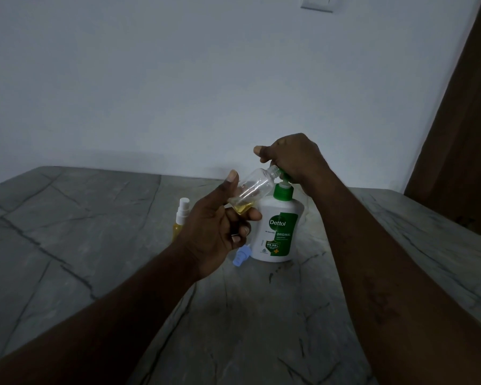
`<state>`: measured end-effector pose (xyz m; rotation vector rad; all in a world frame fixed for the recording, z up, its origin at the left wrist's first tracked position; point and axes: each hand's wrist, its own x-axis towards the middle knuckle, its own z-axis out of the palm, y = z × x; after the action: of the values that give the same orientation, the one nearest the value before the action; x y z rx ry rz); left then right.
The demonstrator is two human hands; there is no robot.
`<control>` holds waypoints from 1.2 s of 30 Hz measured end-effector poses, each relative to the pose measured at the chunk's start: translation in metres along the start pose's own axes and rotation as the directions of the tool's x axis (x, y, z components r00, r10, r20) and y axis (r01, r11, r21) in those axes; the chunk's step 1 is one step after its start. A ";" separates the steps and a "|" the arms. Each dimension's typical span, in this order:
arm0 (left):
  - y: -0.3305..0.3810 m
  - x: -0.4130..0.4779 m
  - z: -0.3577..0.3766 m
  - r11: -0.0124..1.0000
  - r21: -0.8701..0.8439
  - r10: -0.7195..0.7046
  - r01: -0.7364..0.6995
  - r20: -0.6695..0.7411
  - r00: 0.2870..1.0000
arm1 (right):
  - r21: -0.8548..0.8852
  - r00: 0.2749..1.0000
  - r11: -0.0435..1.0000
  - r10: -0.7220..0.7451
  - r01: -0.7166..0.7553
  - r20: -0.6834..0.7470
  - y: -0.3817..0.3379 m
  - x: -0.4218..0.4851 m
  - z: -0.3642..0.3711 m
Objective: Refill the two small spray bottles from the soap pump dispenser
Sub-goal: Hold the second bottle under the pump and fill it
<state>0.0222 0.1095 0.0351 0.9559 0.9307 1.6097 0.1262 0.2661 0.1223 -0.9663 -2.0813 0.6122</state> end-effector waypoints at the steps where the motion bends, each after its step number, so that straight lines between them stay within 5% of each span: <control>1: 0.000 0.000 0.000 1.000 0.006 0.004 -0.004 -0.001 1.000 | 0.035 0.999 0.999 0.026 -0.027 0.030 0.001 -0.001 -0.001; 11: -0.002 0.000 -0.002 1.000 0.031 0.001 0.000 -0.031 1.000 | 0.096 0.973 0.977 0.177 -0.192 0.145 0.009 -0.003 0.006; 23: 0.001 0.001 -0.002 1.000 0.007 0.005 -0.005 -0.005 1.000 | 0.010 0.999 1.000 -0.015 0.015 0.034 -0.004 -0.005 -0.004; 36: -0.002 0.003 -0.004 1.000 0.021 -0.020 0.021 -0.037 0.999 | 0.107 0.969 0.973 0.183 -0.202 0.167 0.006 -0.007 0.004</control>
<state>0.0186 0.1119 0.0324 0.9308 0.9818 1.6078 0.1291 0.2638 0.1124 -1.0871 -2.0700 0.9332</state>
